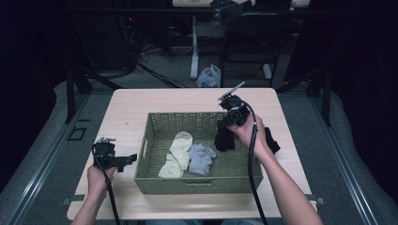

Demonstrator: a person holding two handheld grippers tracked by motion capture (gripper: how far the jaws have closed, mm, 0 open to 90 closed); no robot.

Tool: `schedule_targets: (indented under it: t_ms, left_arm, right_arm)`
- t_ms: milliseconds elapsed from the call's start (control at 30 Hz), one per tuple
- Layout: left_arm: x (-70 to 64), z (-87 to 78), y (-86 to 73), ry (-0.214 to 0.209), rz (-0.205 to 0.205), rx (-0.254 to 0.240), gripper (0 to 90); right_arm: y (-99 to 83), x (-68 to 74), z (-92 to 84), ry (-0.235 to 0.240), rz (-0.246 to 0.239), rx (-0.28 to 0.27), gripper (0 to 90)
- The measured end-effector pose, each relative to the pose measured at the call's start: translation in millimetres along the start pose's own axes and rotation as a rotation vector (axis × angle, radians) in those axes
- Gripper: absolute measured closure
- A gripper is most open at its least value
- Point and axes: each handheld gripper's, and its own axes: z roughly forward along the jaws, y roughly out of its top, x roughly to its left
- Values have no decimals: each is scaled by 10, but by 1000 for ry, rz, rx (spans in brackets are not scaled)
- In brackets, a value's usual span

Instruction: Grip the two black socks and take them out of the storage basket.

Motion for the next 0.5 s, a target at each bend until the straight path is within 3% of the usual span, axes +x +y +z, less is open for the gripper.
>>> schedule_targets:
  t_ms: [100,500]
  left_arm:
    - [-1,0,0,0,-1,2,2]
    - [-2,-1,-1,0,-1,2,2]
  right_arm:
    - [33,11,-157,2,3,-41,872]
    - [94,9,-531,1,5,-114,871]
